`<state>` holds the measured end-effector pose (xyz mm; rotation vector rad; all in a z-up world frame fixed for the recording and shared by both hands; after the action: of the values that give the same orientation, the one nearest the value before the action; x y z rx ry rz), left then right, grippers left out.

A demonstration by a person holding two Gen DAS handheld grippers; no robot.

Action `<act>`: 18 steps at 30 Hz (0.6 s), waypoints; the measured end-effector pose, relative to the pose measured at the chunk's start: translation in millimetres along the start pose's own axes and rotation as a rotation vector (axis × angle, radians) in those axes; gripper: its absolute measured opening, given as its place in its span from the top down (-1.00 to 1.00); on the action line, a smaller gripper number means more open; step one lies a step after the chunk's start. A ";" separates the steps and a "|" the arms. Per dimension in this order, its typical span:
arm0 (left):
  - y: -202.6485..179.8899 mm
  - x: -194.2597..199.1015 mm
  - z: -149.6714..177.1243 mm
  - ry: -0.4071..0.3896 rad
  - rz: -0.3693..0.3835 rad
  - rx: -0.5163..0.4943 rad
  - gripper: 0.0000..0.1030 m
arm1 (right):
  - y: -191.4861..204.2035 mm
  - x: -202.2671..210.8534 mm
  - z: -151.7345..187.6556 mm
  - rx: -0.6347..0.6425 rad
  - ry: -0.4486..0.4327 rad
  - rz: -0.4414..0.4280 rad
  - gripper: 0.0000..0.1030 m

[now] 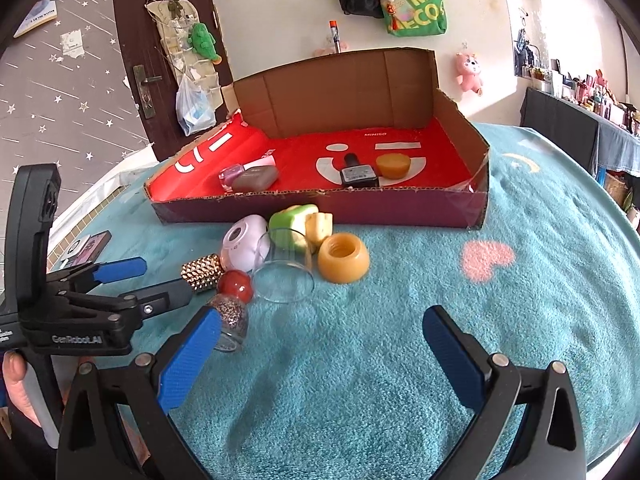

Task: Organize rigid objects
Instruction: 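Grasp the studded gold cylinder with the left tool while the right tool grasps the red-capped glitter jar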

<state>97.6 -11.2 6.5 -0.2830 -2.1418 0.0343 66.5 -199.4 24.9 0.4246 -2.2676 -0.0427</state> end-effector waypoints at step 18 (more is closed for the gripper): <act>-2.9 -13.0 -12.7 0.017 -0.009 -0.034 -0.65 | 45.8 -19.3 10.1 0.138 0.011 -0.018 -0.79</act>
<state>114.4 -17.9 3.3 -0.2920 -2.1280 -0.0094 57.7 -151.2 11.8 0.5157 -2.2636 0.1071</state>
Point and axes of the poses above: each gripper's, at about its wrist camera, not at the fingertips, and x roughly against the way its jaws point, y to its left, z to its underside, the point moved 1 cm from there along -x, roughly the way its jaws point, and after that the axes turned 7 degrees about y, right-handed, at the moved point
